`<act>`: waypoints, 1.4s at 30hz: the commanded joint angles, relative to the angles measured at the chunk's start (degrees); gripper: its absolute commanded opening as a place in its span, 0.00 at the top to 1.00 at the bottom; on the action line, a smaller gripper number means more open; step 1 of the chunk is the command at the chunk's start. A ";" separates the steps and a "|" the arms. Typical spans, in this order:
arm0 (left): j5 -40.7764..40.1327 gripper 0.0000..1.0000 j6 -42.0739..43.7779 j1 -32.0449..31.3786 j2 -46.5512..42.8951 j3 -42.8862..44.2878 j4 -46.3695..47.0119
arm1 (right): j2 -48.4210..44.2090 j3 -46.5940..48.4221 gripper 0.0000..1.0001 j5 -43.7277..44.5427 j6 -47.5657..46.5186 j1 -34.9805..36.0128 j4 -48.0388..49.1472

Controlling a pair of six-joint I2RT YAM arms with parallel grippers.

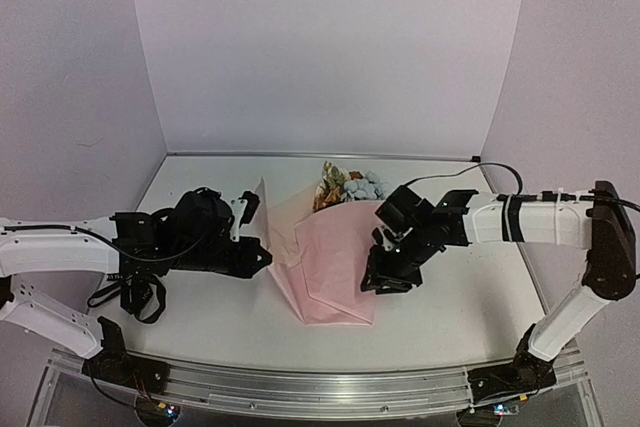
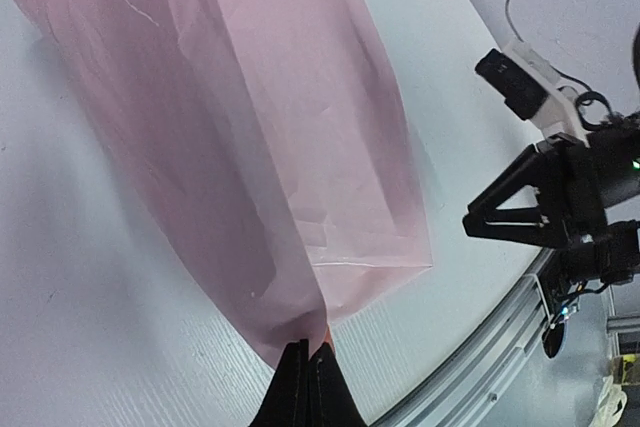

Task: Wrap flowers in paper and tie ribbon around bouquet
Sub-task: Fold the 2/3-folded wrapping paper at the center of the board.

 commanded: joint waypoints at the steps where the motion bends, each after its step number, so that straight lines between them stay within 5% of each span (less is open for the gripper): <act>1: 5.80 1.00 6.23 -0.56 4.73 5.74 2.15 | -2.72 -6.33 0.60 2.97 0.20 -2.05 -0.02; 6: 9.50 1.00 8.99 -1.05 10.04 10.24 2.52 | -0.53 -8.71 0.57 2.78 0.10 -3.55 3.48; 17: 14.81 1.00 13.33 -2.21 23.66 22.91 0.55 | 6.52 -8.28 0.75 2.98 2.00 -3.68 8.82; 26: 17.39 1.00 15.01 -2.36 34.70 33.18 -2.43 | -4.67 -13.91 0.74 7.31 4.32 -4.11 8.04; 31: 18.49 1.00 15.61 -2.36 38.08 36.31 -3.60 | -14.39 -15.50 0.65 10.36 4.46 -4.86 4.94; 34: 19.07 1.00 16.04 -2.36 39.24 37.60 -3.98 | -17.87 -14.08 0.50 10.04 4.94 -6.34 3.85; 42: 19.91 1.00 16.33 -2.36 40.50 38.40 -4.16 | -14.80 -6.18 0.25 7.71 8.07 -9.68 4.80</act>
